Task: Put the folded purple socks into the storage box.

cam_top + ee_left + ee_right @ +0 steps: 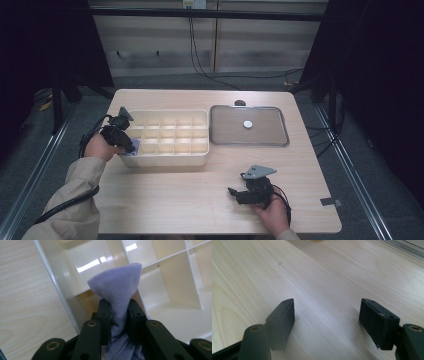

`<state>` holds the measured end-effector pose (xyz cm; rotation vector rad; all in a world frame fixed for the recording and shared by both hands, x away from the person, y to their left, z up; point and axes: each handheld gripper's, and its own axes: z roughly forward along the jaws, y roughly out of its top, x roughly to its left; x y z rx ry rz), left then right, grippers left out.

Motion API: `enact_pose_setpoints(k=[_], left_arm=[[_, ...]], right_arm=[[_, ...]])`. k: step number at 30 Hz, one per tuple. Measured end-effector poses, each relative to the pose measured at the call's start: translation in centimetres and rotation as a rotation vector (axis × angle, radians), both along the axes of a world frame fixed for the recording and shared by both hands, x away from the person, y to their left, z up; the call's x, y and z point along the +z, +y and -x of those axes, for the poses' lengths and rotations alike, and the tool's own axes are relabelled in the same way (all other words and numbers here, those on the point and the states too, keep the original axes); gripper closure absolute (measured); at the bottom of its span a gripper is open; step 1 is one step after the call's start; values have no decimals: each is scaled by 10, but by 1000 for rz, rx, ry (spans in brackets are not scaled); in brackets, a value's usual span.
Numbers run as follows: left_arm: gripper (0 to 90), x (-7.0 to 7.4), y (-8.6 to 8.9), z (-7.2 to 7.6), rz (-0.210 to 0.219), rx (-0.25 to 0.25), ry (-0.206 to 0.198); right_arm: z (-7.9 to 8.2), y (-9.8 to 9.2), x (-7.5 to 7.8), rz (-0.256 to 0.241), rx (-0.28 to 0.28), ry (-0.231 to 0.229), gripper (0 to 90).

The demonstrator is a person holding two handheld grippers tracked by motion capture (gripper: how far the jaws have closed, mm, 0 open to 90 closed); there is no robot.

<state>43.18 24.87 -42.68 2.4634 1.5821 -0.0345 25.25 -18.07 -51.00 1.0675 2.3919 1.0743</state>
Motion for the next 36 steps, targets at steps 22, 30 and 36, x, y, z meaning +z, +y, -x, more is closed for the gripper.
enact_pose_setpoints(k=[22, 30, 36], left_arm=[[676, 32, 2, -2, 3, 19, -15], [687, 40, 2, -4, -3, 14, -19], [697, 47, 2, -5, -2, 6, -13]], right_arm=[[0, 0, 0, -2, -2, 0, 285], [0, 0, 0, -2, -1, -2, 285], [0, 0, 0, -2, -1, -2, 285]])
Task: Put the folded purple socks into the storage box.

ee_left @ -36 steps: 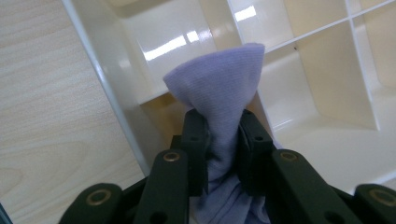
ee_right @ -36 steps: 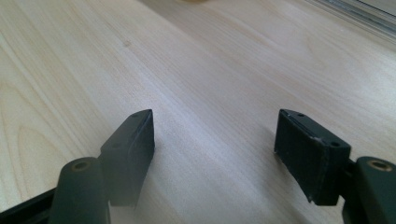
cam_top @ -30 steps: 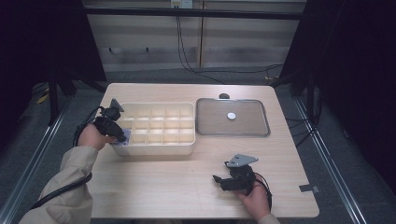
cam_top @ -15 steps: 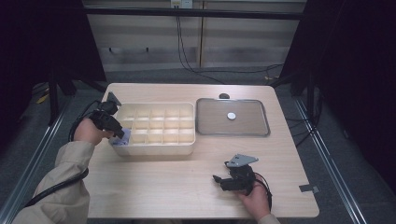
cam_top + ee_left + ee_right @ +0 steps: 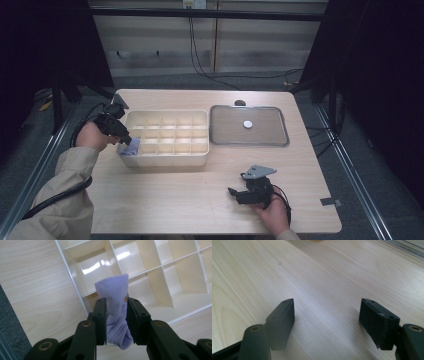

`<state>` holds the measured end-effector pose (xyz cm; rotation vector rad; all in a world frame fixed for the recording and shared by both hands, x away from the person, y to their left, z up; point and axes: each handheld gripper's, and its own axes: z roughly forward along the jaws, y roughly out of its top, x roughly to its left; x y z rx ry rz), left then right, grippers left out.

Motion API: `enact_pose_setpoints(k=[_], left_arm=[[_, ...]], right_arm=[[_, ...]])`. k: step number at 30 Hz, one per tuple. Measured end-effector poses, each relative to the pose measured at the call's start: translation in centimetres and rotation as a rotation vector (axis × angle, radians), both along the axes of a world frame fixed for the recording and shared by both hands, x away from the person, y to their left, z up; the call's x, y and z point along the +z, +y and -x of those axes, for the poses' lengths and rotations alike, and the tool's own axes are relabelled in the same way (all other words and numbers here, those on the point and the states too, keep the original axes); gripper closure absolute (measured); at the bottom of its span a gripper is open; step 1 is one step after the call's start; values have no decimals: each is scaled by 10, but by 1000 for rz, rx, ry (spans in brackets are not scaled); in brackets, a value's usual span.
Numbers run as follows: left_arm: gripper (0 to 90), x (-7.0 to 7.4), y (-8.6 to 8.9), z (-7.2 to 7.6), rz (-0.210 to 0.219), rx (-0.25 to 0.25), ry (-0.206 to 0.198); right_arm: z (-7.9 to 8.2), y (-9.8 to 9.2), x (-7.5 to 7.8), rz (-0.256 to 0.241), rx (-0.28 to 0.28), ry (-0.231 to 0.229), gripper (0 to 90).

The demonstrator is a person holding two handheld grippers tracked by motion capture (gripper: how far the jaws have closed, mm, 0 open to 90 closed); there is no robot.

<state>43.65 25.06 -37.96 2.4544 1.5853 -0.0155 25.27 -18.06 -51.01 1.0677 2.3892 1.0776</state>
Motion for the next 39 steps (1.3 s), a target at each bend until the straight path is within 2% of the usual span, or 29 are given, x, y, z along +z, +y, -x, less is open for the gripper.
enact_pose_setpoints(k=[19, 26, 30, 39], left_arm=[[749, 19, -1, -1, 4, -2, 13], [829, 22, -1, -2, -2, -9, 14], [897, 21, -2, -2, -7, -6, 17], [900, 9, -3, -4, -12, -2, 32]], right_arm=[[0, 0, 0, -1, -2, 3, 284], [0, 0, 0, -1, -2, 3, 285], [0, 0, 0, -1, -2, 3, 284], [0, 0, 0, 0, -1, 2, 285]])
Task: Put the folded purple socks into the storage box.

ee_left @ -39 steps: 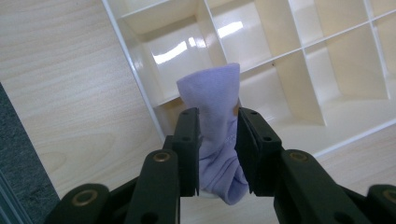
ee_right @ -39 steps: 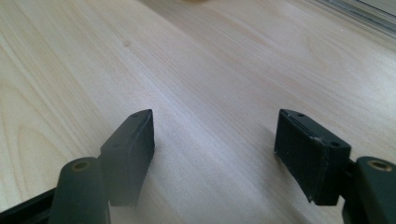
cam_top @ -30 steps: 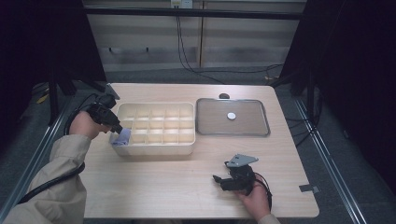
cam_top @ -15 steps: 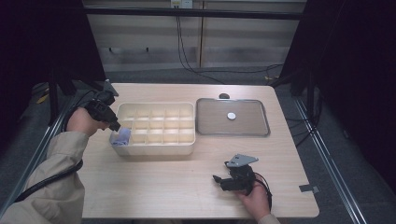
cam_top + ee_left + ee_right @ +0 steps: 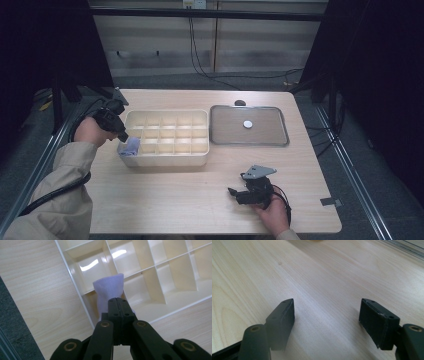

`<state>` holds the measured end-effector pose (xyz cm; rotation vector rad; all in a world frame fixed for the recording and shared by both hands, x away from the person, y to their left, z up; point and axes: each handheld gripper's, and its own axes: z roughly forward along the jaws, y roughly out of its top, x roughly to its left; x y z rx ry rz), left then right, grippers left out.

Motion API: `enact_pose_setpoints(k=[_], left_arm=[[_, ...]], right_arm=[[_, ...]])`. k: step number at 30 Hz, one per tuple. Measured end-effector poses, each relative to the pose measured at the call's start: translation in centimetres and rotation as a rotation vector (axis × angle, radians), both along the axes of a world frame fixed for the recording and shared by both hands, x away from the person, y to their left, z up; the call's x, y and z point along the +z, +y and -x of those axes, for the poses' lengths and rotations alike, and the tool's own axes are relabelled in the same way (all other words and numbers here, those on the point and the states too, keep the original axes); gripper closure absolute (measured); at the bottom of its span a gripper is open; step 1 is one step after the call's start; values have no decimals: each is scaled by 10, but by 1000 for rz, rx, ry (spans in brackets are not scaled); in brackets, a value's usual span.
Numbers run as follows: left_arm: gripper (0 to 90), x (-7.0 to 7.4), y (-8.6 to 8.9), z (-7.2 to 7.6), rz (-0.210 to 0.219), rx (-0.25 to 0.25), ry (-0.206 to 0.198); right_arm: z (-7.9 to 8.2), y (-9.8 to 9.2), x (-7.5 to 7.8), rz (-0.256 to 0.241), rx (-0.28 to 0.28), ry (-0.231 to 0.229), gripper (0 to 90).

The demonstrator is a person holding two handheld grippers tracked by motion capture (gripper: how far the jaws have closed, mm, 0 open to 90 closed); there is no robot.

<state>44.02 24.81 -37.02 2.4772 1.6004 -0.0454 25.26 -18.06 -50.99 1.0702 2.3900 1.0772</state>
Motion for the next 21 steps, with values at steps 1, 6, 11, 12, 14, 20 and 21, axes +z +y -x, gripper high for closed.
enact_pose_setpoints(k=[1, 6, 11, 12, 14, 20, 21], left_arm=[[900, -1, 0, 0, 3, -2, 0], [900, -6, -1, -1, 0, -7, -4], [900, -13, -3, -1, -1, -8, 0], [900, -14, -3, -1, 0, -8, 1], [900, -17, -3, -1, 1, -7, 2], [900, -23, -4, -2, 1, -7, -1], [900, -23, -4, -2, 0, -12, 1]], right_arm=[[0, 0, 0, -1, -1, 1, 285], [0, 0, 0, -1, -1, 1, 285], [0, 0, 0, 0, -1, 1, 285], [0, 0, 0, -1, -1, 1, 285], [0, 0, 0, 1, 1, -2, 284], [0, 0, 0, 0, 1, -2, 285], [0, 0, 0, 1, 1, -3, 284]])
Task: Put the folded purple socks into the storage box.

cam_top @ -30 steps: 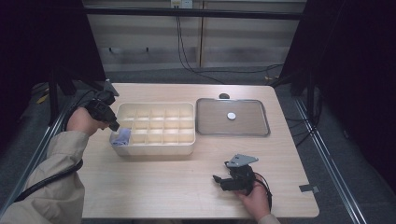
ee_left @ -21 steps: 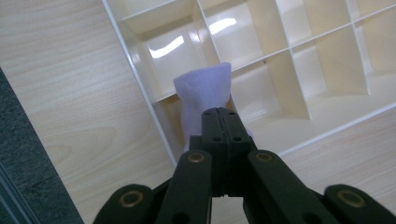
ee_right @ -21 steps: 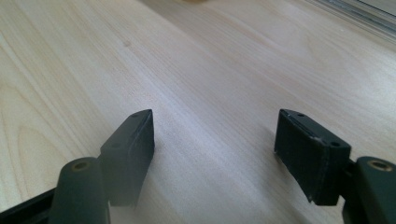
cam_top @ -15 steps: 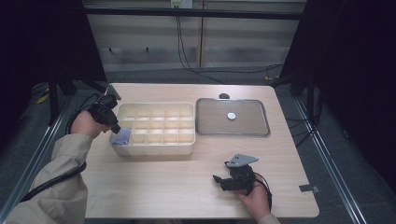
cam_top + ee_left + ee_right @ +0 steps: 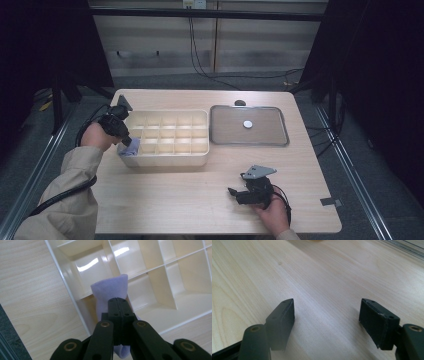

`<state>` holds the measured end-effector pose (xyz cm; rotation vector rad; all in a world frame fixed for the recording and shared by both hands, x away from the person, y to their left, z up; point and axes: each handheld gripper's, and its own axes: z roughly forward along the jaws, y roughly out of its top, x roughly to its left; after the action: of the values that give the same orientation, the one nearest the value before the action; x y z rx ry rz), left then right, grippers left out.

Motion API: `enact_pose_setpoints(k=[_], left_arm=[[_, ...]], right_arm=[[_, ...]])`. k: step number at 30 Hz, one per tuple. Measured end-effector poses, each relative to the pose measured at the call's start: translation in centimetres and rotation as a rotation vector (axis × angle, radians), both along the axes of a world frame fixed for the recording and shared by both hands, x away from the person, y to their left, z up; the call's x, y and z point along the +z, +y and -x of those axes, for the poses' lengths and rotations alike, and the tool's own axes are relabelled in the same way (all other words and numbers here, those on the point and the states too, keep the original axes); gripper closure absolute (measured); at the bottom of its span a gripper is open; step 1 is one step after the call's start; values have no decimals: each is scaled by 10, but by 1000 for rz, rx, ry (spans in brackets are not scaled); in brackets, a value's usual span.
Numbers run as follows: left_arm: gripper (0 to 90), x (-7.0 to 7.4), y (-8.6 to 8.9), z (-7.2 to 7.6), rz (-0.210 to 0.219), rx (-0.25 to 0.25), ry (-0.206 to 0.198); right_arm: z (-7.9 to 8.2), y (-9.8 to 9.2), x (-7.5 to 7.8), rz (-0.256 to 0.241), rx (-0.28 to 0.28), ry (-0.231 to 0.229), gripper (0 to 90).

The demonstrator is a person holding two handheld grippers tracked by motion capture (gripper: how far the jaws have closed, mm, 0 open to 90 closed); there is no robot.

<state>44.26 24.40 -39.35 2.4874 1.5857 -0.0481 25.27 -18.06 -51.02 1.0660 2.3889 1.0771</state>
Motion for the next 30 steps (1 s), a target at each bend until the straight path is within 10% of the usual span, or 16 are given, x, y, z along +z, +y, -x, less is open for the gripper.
enact_pose_setpoints(k=[30], left_arm=[[900, -39, -3, 6, 15, 1, 57]], right_arm=[[1, 0, 0, 3, 2, 5, 285]])
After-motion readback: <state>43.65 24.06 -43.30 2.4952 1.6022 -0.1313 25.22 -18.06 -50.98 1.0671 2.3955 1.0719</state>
